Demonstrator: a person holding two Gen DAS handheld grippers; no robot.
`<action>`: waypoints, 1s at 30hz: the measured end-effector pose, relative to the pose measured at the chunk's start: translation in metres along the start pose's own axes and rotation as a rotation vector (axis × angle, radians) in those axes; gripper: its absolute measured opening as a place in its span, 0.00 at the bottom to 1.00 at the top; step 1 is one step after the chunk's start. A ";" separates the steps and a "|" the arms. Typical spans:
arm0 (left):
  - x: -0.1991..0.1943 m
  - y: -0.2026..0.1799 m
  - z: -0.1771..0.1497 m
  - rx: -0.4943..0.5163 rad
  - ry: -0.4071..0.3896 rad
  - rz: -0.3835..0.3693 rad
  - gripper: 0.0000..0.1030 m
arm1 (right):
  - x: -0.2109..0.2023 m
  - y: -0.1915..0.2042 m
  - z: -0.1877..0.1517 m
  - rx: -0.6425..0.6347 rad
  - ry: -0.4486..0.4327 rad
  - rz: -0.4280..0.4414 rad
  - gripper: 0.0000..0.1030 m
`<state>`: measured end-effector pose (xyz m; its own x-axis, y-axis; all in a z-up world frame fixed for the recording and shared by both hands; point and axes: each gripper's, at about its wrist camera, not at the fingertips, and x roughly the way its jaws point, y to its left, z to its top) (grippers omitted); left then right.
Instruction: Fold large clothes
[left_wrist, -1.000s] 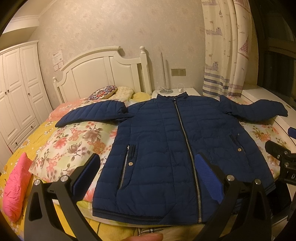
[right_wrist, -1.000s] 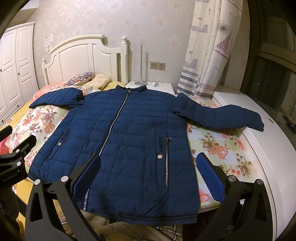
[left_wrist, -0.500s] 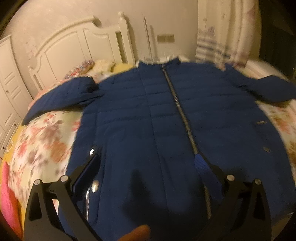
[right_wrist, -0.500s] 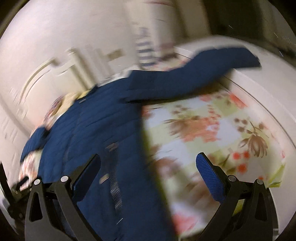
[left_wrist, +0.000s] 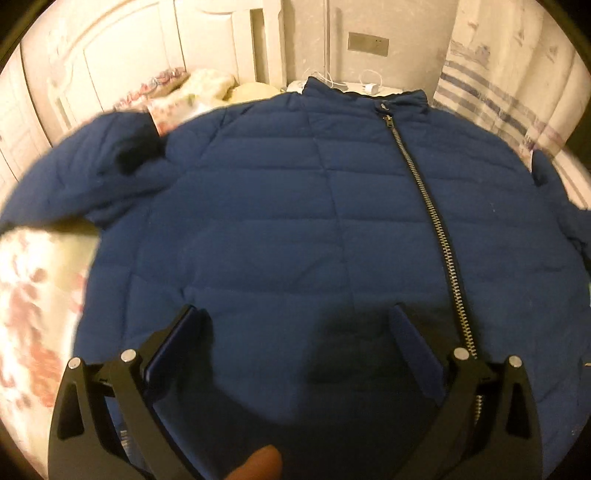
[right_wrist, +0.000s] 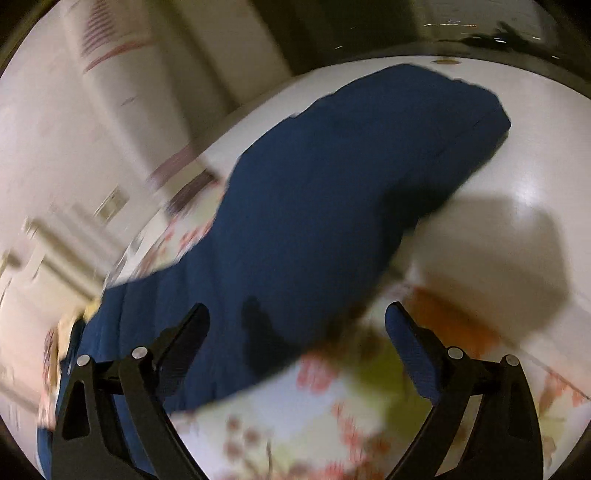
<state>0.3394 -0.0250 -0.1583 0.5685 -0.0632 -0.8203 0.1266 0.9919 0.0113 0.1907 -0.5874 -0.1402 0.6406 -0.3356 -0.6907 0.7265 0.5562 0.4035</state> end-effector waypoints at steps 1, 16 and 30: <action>0.000 0.001 -0.001 -0.007 -0.005 -0.010 0.98 | 0.004 0.000 0.007 0.004 -0.019 -0.005 0.78; 0.004 0.006 -0.004 -0.020 -0.006 -0.050 0.98 | -0.038 0.275 -0.118 -0.965 -0.264 0.214 0.29; -0.002 0.015 -0.003 -0.052 -0.032 -0.121 0.98 | -0.052 0.242 -0.176 -1.122 0.260 0.368 0.83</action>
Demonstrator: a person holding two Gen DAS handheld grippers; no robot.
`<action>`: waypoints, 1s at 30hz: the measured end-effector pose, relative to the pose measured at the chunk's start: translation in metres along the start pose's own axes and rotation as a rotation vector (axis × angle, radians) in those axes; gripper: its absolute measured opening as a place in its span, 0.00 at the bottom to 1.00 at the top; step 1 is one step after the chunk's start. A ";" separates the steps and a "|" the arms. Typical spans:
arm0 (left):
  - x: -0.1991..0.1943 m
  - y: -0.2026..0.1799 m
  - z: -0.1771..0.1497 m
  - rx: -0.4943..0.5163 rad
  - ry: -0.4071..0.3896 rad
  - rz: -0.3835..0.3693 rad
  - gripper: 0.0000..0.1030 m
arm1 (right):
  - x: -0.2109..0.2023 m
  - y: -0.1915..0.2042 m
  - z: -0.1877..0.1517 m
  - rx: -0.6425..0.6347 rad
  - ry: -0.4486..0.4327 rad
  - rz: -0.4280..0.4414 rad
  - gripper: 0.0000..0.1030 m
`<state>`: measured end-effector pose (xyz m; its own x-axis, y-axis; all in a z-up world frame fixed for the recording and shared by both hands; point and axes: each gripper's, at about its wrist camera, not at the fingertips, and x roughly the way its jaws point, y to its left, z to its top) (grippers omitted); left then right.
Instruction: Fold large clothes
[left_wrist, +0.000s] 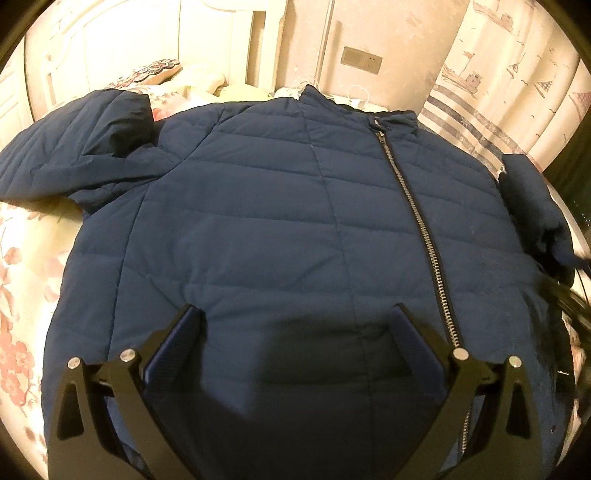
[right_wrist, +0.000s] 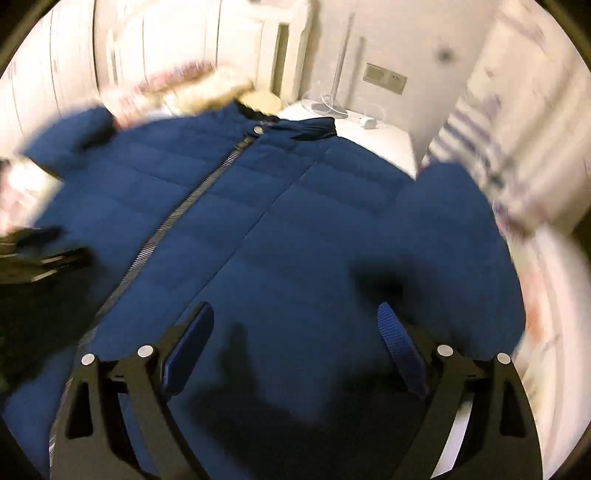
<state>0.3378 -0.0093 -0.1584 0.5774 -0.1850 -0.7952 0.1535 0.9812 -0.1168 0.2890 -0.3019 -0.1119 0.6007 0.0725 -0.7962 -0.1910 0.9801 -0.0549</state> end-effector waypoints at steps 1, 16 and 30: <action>-0.001 -0.003 0.000 0.016 0.001 0.013 0.97 | -0.020 -0.003 -0.020 0.033 -0.018 0.055 0.83; -0.010 -0.324 -0.019 1.123 -0.398 0.125 0.95 | -0.066 0.076 -0.136 -0.216 -0.060 0.090 0.83; -0.032 -0.282 0.060 0.617 -0.294 -0.324 0.09 | -0.057 0.029 -0.124 -0.121 -0.046 0.133 0.84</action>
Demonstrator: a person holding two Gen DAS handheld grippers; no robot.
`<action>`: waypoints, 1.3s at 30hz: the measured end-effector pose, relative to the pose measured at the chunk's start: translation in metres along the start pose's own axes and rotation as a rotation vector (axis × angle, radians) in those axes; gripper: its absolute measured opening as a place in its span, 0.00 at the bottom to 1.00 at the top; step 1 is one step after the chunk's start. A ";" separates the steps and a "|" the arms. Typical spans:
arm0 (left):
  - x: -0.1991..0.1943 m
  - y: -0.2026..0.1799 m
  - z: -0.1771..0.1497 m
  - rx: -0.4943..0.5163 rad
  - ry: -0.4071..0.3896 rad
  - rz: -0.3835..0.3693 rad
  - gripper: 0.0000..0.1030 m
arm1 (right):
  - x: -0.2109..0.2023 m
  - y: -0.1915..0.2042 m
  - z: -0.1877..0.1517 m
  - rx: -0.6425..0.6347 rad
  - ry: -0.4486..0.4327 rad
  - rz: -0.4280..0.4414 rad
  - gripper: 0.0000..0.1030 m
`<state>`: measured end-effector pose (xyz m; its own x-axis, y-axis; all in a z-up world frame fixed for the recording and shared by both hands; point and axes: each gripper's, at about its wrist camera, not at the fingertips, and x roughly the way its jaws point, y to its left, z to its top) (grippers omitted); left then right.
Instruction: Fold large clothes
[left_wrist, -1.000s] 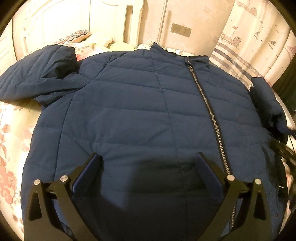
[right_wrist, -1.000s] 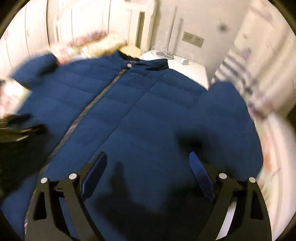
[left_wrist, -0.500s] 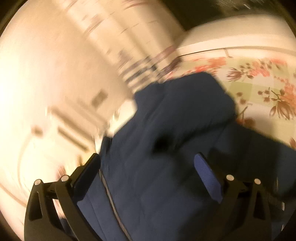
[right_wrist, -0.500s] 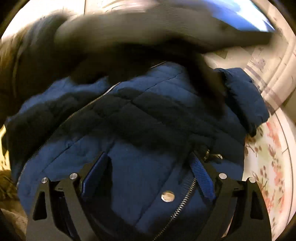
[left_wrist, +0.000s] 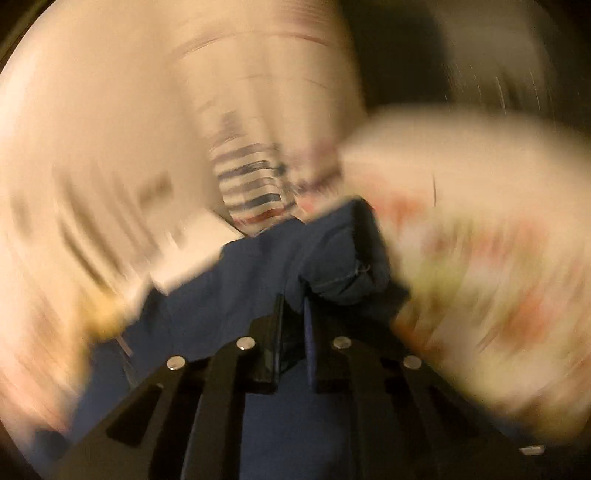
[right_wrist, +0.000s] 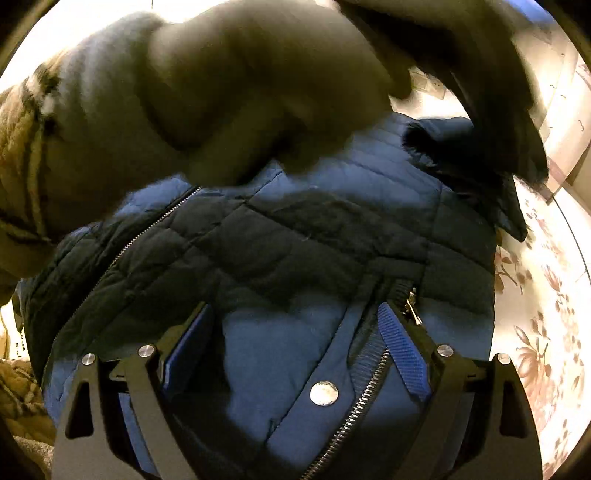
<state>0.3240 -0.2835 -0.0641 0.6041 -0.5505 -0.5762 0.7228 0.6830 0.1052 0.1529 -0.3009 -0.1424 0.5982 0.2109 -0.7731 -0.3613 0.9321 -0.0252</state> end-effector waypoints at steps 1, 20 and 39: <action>-0.013 0.032 -0.002 -0.146 -0.023 -0.063 0.08 | 0.002 -0.001 0.001 0.001 -0.001 -0.001 0.84; -0.049 0.258 -0.175 -1.036 -0.012 -0.214 0.70 | -0.019 0.001 0.003 0.049 -0.061 -0.066 0.84; -0.054 0.239 -0.117 -0.877 -0.020 0.003 0.14 | 0.043 -0.158 0.029 0.745 -0.060 -0.254 0.84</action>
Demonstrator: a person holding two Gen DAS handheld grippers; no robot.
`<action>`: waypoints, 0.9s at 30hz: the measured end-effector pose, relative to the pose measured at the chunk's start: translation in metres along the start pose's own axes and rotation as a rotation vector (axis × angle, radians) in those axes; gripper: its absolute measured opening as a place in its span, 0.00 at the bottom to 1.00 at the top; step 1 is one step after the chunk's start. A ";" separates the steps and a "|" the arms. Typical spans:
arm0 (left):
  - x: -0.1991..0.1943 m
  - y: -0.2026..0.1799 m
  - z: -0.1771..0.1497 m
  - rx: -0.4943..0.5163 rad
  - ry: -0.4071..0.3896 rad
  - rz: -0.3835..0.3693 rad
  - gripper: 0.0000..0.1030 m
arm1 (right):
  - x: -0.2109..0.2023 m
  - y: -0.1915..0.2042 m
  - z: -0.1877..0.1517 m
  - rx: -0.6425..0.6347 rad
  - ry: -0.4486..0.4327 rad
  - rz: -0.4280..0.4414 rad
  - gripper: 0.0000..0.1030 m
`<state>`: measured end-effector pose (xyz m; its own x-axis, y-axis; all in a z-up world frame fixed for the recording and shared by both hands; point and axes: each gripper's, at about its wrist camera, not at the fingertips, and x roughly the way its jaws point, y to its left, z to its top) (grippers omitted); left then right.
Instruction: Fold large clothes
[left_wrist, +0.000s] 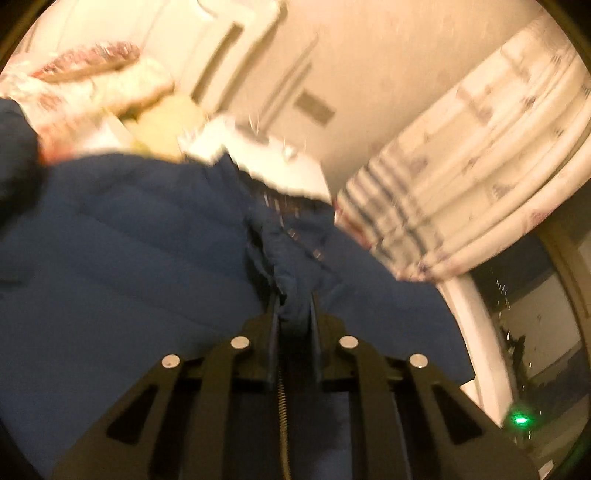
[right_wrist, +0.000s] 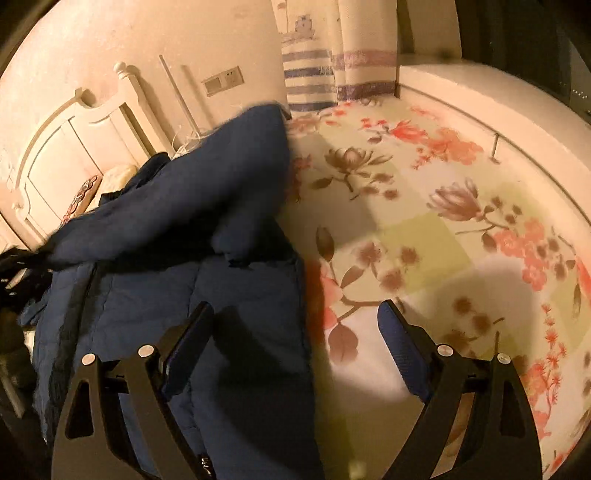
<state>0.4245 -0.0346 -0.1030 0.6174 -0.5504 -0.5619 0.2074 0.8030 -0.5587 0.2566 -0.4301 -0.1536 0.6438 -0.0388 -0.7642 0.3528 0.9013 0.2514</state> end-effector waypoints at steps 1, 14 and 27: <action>-0.010 0.004 0.003 -0.004 -0.015 0.007 0.14 | 0.002 0.002 0.000 -0.007 0.002 -0.004 0.84; -0.090 0.057 -0.017 0.105 -0.233 0.354 0.78 | -0.006 0.012 -0.009 -0.042 -0.028 -0.065 0.84; -0.032 0.018 -0.007 0.243 -0.182 0.531 0.86 | 0.031 0.104 0.043 -0.283 -0.068 0.059 0.56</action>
<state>0.4027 -0.0040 -0.0994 0.7993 -0.0299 -0.6002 -0.0104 0.9979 -0.0636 0.3424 -0.3561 -0.1257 0.7051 -0.0027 -0.7091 0.1160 0.9870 0.1116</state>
